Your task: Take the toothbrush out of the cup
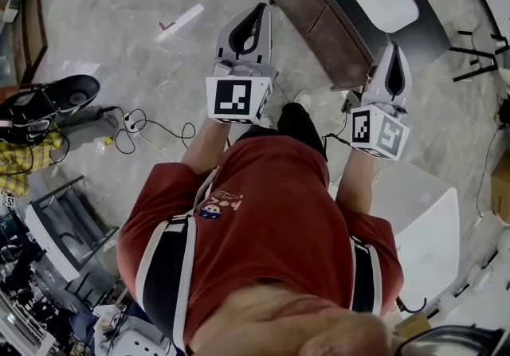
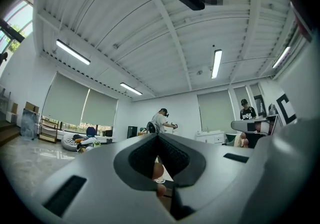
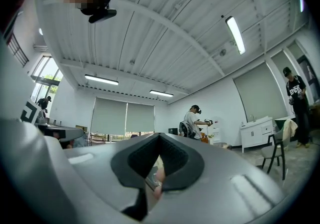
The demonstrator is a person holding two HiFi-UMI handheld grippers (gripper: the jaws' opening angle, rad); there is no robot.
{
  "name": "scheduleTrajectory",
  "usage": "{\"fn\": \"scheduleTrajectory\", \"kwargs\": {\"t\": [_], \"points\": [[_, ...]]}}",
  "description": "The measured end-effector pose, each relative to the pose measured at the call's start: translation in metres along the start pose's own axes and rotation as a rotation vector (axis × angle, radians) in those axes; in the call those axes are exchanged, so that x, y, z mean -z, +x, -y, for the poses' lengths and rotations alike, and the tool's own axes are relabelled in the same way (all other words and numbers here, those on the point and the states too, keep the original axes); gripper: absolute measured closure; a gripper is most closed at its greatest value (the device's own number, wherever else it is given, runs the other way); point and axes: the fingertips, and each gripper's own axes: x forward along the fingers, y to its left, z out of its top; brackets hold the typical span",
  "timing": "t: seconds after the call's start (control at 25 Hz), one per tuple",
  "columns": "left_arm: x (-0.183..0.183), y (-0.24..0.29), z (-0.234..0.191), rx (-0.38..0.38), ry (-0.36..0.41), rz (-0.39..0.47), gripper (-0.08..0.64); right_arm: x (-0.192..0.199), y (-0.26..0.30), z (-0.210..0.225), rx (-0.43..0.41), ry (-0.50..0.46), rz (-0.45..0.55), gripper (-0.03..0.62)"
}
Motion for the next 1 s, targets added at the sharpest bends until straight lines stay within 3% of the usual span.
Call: {"fn": "scheduleTrajectory", "kwargs": {"t": [0.12, 0.48, 1.0], "points": [[0.006, 0.019, 0.008, 0.025, 0.009, -0.009, 0.555, 0.011, 0.010, 0.020, 0.027, 0.052, 0.003, 0.583], [0.030, 0.093, 0.024, 0.062, 0.032, -0.053, 0.555, 0.042, 0.059, 0.072, 0.094, 0.067, -0.002, 0.583], [0.053, 0.261, 0.118, 0.226, 0.016, -0.078, 0.555, 0.055, 0.134, 0.206, 0.241, 0.030, -0.027, 0.583]]}}
